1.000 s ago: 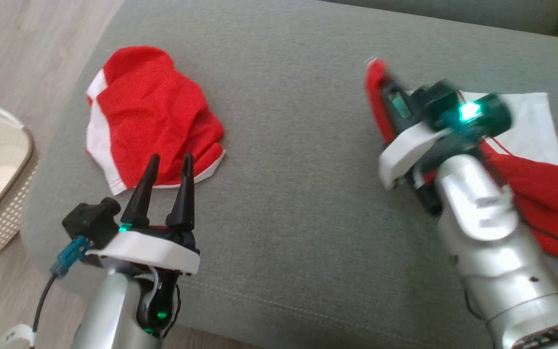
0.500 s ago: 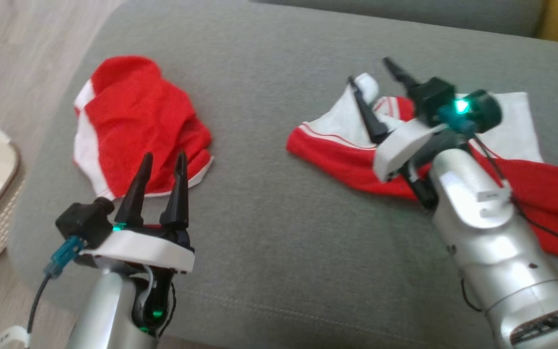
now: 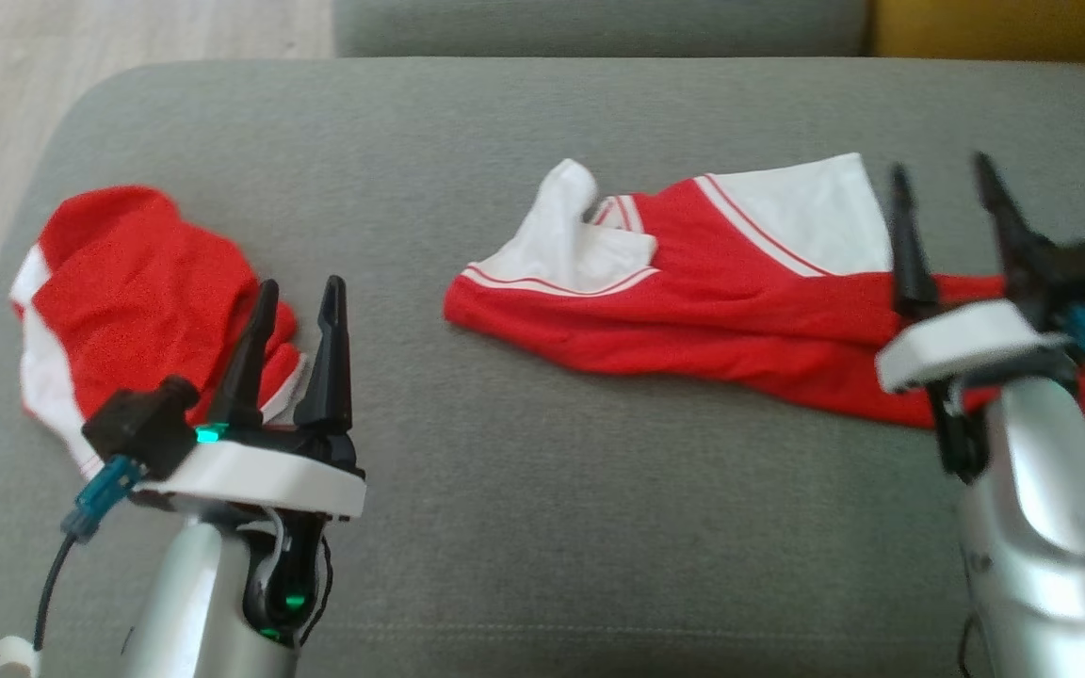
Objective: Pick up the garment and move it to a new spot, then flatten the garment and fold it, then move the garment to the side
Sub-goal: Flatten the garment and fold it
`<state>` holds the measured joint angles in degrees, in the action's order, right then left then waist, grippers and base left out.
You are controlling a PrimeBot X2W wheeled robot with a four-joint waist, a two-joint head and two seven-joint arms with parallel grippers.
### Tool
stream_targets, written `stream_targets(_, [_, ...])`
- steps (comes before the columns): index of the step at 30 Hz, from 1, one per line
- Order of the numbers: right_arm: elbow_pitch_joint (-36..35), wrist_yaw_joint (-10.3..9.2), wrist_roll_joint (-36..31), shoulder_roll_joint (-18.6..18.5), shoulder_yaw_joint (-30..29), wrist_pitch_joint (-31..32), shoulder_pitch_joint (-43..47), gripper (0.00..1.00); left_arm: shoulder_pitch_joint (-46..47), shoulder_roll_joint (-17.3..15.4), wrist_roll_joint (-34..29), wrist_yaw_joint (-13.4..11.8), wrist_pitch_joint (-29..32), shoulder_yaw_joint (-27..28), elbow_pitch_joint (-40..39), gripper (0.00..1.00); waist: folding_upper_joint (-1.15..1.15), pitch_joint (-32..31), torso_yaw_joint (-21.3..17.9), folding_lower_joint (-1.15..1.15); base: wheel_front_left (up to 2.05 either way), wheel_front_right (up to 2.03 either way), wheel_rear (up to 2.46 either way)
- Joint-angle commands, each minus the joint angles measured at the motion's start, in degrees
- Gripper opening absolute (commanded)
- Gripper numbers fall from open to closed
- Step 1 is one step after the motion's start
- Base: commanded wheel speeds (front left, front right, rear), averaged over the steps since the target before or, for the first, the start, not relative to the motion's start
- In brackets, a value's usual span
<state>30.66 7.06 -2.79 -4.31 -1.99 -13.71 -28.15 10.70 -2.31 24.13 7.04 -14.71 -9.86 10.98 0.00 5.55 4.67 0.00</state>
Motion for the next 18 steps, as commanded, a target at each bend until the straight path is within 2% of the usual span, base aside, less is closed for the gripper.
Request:
stream_targets(1, [-4.48,0.43,0.24,0.83,-0.35,-0.81,0.83,1.00,1.40,-0.57,0.31,-0.16,-0.29,2.32,-2.46,1.00,0.00,-0.06,-1.79,0.00,0.00,0.00,0.00])
stream_targets(5, [-9.70,0.43,1.30,1.25,-2.22,-0.89,6.27,1.00,1.34,-0.57,0.76,-0.31,-0.29,2.55,-2.80,1.00,0.00,0.15,-3.61,0.00,0.00,0.00,0.00])
stream_targets(10, [-13.24,0.43,4.25,1.40,-1.11,-0.96,11.44,1.00,1.01,-0.57,0.88,-0.40,-0.29,2.70,-2.56,1.00,0.00,0.34,-5.46,0.00,0.00,0.00,0.00])
stream_targets(18, [-15.38,0.43,6.42,1.42,1.07,-1.03,12.59,1.00,1.97,-0.57,0.42,-0.42,-0.29,2.54,-1.95,1.00,0.00,2.59,-7.52,0.00,0.00,0.00,0.00])
